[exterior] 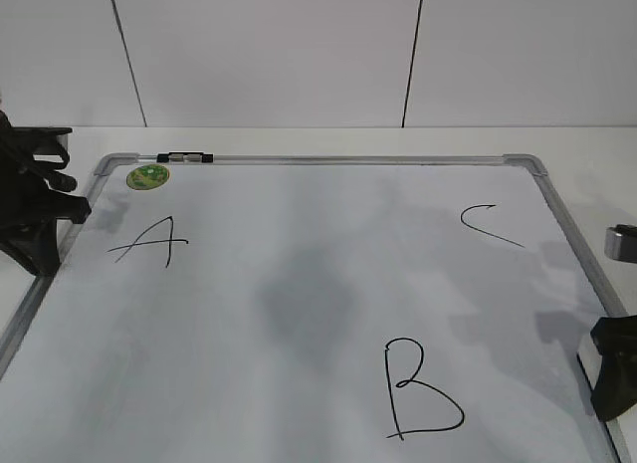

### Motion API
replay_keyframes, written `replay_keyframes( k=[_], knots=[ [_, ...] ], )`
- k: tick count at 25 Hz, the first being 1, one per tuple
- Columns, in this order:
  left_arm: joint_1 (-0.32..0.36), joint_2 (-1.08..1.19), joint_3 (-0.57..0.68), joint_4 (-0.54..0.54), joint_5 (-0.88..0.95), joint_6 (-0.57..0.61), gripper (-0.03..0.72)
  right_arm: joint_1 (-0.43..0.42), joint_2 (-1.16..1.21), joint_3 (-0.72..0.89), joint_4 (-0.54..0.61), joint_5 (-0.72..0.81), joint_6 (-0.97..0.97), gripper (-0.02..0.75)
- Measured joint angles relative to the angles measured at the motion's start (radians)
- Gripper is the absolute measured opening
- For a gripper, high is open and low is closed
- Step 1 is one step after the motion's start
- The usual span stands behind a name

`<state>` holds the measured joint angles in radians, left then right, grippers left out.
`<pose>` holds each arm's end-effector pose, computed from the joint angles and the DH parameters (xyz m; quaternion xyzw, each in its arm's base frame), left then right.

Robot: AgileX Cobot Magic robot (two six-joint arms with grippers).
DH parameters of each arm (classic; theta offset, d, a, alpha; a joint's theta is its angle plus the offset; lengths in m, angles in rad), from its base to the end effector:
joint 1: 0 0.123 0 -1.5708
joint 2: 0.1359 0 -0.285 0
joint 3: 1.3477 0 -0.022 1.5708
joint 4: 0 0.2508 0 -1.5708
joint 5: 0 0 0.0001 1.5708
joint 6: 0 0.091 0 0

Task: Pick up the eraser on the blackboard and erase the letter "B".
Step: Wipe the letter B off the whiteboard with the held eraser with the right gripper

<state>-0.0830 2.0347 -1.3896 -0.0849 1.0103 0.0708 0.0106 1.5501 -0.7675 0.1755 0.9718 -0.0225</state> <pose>0.3837 -0.0385 0.1534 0.0543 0.9979 -0.0360 0.0011 0.2311 0.0156 0.1726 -0.0364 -0.9957 -0.0702 0.0476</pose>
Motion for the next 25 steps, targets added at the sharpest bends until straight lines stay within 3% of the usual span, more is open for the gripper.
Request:
replay_keyframes(
  k=[13,20,25],
  knots=[
    [0.0,0.0,0.0,0.0,0.0,0.0,0.053,0.0,0.004,-0.013,-0.002,0.008,-0.004,0.534],
    [0.0,0.0,0.0,-0.002,0.0,0.0,0.053,0.0,-0.008,-0.125,-0.014,0.135,0.0,0.533],
    [0.0,0.0,0.0,-0.002,0.0,0.0,0.053,0.071,-0.013,-0.137,-0.021,0.147,0.023,0.533]
  ],
)
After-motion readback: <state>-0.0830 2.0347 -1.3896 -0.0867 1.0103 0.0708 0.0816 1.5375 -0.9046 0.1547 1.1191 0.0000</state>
